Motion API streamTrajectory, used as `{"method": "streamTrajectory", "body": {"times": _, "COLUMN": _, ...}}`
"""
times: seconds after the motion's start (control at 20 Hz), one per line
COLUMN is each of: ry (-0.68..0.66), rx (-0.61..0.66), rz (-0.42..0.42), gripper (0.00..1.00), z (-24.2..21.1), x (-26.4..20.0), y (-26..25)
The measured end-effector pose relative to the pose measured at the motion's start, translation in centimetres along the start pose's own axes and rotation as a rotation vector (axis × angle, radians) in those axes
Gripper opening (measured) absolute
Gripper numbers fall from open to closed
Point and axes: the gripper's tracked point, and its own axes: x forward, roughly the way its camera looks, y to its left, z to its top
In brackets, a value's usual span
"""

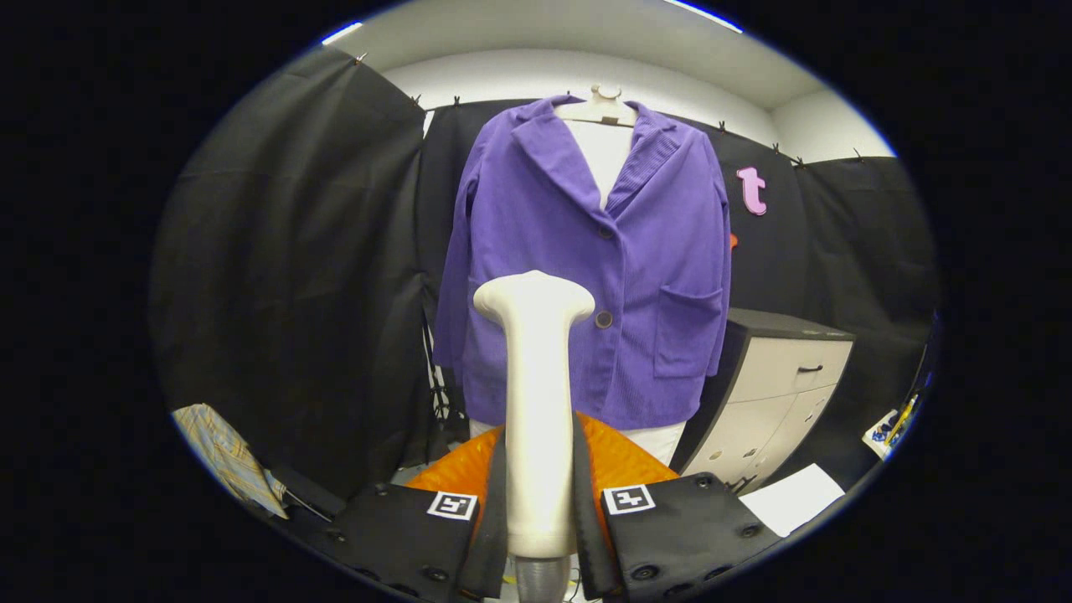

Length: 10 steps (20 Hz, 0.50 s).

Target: Iron the clothes twice with a garment steamer, once on the left side and once on the right side.

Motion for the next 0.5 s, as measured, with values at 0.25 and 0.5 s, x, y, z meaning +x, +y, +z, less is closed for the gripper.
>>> {"method": "streamTrajectory", "body": {"times": 0.25, "ry": -0.08, "rx": 0.021, "rz": -0.042, "gripper": 0.41, "z": 5.8, "x": -2.1, "y": -4.4}}
{"method": "streamTrajectory", "body": {"times": 0.5, "ry": -0.139, "rx": 0.046, "rz": -0.071, "gripper": 0.41, "z": 10.4, "x": -3.7, "y": -9.3}}
